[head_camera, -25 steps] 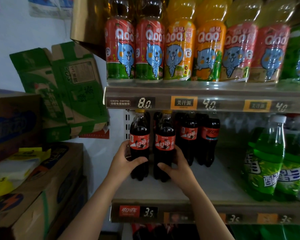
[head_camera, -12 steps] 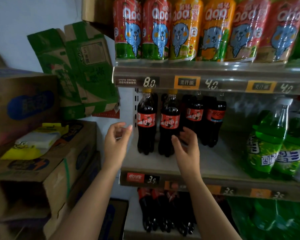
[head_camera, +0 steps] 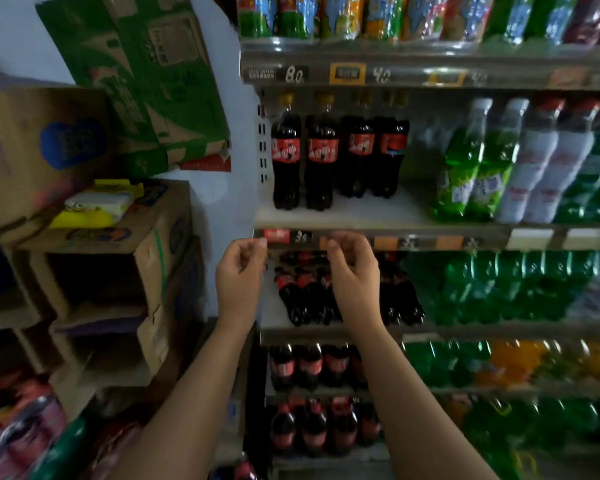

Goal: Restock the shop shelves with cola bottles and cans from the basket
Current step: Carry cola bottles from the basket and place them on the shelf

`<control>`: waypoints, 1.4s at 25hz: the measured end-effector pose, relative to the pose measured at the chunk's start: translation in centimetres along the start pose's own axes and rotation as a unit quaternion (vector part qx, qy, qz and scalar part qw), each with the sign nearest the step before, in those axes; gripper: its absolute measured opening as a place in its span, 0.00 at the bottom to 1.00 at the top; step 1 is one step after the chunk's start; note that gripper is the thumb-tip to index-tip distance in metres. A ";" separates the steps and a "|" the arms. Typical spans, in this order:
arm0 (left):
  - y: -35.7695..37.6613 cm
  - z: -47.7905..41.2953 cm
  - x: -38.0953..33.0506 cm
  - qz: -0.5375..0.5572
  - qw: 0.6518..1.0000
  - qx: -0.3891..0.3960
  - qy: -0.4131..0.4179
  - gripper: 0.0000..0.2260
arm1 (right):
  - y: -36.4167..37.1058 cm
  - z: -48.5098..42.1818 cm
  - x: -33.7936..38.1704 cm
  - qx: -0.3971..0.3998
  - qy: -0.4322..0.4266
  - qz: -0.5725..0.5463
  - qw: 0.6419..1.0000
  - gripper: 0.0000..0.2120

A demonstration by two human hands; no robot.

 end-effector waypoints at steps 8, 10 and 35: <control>-5.6 16.8 -1.8 -0.008 0.995 0.083 -0.059 0.06 | -6.6 18.2 2.3 -0.056 0.105 -0.018 0.993 0.05; -6.2 20.3 -2.8 -0.011 0.993 0.100 -0.060 0.08 | -8.7 21.9 3.9 -0.065 0.101 -0.011 0.993 0.05; 9.5 82.7 -32.7 0.155 0.819 0.552 0.024 0.11 | -53.2 71.0 31.5 -0.466 0.018 0.101 0.879 0.06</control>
Point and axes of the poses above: each hand's wrist, its own z-axis away from the middle knuckle, its own y-axis out of the palm, x = y × z, the point moved 10 cm from there along -z, towards the middle knuckle, and after that the axes turned 10 degrees about -z, right-handed, at the moved point
